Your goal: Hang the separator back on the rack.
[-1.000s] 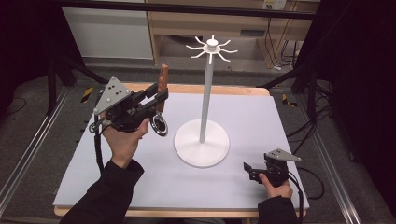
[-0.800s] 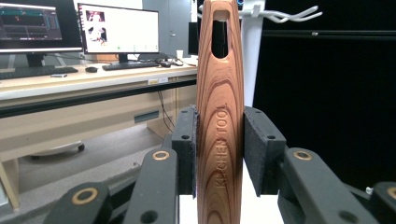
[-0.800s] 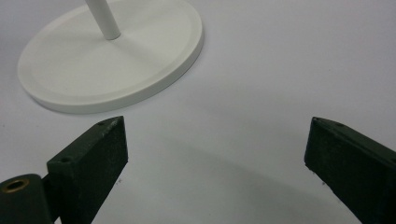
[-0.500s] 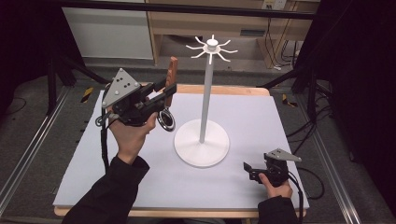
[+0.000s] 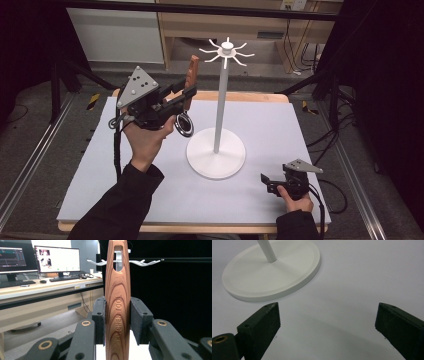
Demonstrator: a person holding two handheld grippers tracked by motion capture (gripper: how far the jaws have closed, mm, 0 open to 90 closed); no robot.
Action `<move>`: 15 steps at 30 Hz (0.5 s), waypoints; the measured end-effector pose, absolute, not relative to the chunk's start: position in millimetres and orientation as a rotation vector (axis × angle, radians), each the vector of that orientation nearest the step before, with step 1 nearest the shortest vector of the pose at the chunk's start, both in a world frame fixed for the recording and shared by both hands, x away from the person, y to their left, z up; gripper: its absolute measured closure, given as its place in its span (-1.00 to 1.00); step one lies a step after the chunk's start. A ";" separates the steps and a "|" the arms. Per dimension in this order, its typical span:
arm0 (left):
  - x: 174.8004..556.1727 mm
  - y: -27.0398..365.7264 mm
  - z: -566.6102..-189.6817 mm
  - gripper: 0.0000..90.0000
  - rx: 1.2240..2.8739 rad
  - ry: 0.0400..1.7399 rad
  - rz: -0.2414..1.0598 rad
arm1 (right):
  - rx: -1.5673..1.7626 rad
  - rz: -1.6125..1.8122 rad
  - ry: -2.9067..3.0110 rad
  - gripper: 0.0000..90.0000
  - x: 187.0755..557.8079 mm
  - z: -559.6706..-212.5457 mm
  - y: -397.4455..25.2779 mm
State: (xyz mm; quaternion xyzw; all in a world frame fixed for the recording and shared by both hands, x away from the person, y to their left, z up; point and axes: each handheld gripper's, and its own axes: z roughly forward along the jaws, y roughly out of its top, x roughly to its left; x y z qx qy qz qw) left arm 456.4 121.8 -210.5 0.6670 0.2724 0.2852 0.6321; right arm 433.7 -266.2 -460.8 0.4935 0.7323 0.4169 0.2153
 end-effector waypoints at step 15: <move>465.2 110.6 -209.1 0.50 1.543 0.631 0.654 | 1.365 1.160 2.030 -0.86 433.7 -460.7 -266.3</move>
